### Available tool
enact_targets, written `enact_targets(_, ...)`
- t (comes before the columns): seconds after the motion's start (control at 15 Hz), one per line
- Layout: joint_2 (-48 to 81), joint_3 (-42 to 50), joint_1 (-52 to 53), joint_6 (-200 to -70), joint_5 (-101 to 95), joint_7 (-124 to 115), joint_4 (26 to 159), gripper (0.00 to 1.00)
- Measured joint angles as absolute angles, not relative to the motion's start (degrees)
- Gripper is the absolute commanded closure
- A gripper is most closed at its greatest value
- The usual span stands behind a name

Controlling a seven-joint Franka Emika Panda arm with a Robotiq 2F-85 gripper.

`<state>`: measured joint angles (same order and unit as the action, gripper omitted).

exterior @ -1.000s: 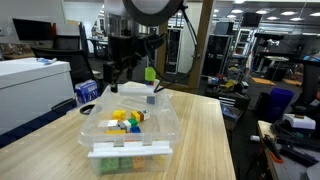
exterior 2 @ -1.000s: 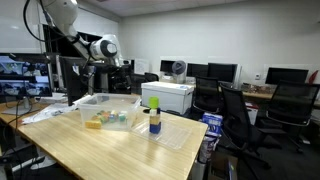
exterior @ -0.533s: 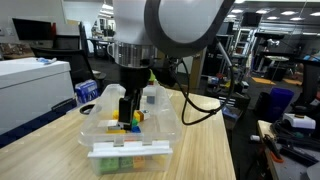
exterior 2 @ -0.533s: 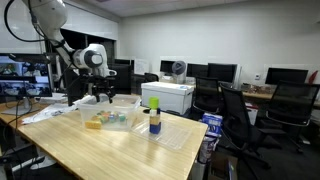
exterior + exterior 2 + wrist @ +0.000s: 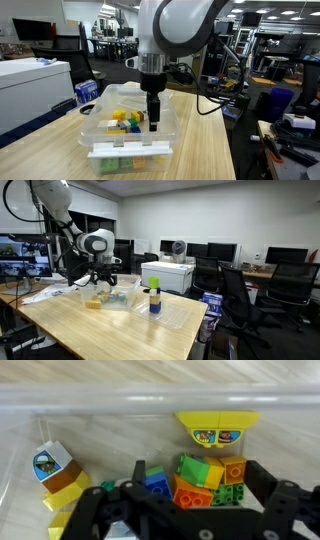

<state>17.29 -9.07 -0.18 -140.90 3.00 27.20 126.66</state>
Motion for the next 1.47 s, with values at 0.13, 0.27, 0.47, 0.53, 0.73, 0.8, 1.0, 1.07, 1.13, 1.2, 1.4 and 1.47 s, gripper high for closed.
enact_targets(0.13,17.39,-9.07,-1.64,-138.98,3.11,30.79,126.95,0.00)
enact_targets(0.27,17.54,-9.06,-2.42,-137.22,3.11,33.31,126.98,0.00)
enact_targets(0.47,17.64,-9.18,-2.71,-133.85,3.22,37.15,126.93,0.00)
enact_targets(0.53,17.68,-9.31,-2.71,-132.79,3.33,38.39,126.89,0.00)
enact_targets(0.73,18.21,-9.98,-2.17,-131.37,3.35,40.80,126.86,0.00)
enact_targets(0.8,18.62,-10.15,-1.56,-131.39,3.34,40.80,126.84,0.00)
enact_targets(1.0,19.79,-10.34,-0.01,-132.22,3.35,40.65,126.61,0.00)
enact_targets(1.07,20.28,-10.35,0.51,-133.37,3.34,40.44,126.59,0.00)
enact_targets(1.13,20.78,-10.35,0.95,-134.62,3.32,40.19,126.59,0.00)
enact_targets(1.2,21.41,-10.35,1.30,-136.10,3.12,39.92,126.59,0.00)
enact_targets(1.4,23.75,-10.28,1.93,-139.26,2.06,38.57,126.55,0.00)
enact_targets(1.47,24.48,-10.17,2.08,-139.81,1.12,37.43,126.50,0.00)
